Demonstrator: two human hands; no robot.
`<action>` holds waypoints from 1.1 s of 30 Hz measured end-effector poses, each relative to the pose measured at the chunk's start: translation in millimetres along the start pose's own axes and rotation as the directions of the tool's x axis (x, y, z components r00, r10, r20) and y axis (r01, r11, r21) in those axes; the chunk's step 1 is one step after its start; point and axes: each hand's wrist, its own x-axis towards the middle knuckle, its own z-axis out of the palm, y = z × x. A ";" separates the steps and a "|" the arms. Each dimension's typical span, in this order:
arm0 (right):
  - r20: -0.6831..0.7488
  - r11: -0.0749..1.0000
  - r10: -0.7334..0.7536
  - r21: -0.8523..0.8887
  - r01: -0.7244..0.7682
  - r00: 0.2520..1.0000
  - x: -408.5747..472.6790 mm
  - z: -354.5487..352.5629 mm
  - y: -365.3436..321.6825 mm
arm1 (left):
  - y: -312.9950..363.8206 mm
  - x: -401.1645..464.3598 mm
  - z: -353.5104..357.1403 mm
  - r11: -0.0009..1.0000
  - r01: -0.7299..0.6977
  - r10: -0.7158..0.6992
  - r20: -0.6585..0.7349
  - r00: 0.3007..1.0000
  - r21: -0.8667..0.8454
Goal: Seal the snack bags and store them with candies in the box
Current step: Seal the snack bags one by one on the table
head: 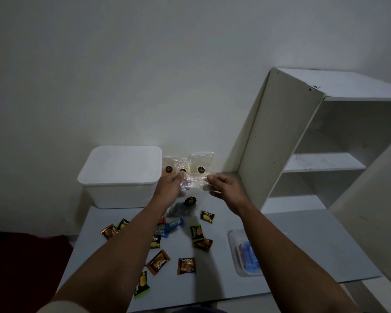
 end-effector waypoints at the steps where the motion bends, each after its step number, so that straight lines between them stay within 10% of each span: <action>1: -0.009 1.000 -0.004 -0.003 0.004 1.000 0.6 -0.8 0.6 | -0.2 0.5 -0.3 1.000 -0.010 0.009 0.015 1.000 0.013; 8: 0.075 0.992 0.018 -0.128 -0.008 0.997 3.0 -1.8 1.1 | -2.3 1.4 4.0 0.997 -0.052 0.049 0.058 0.997 0.060; 14: -0.077 0.935 -0.149 -0.336 0.115 0.986 14.2 6.9 20.4 | -7.7 1.3 1.5 0.861 -0.003 0.162 -0.268 0.950 0.509; 25: -0.020 0.844 -0.289 -0.477 0.245 0.957 0.6 25.7 34.6 | -7.9 -0.5 16.7 0.983 0.185 -0.184 0.060 0.981 -0.014; 33: 0.019 0.932 -0.157 -0.327 0.154 0.987 -3.4 36.5 22.2 | -6.1 -3.2 9.8 0.975 0.073 -0.113 0.185 0.976 0.211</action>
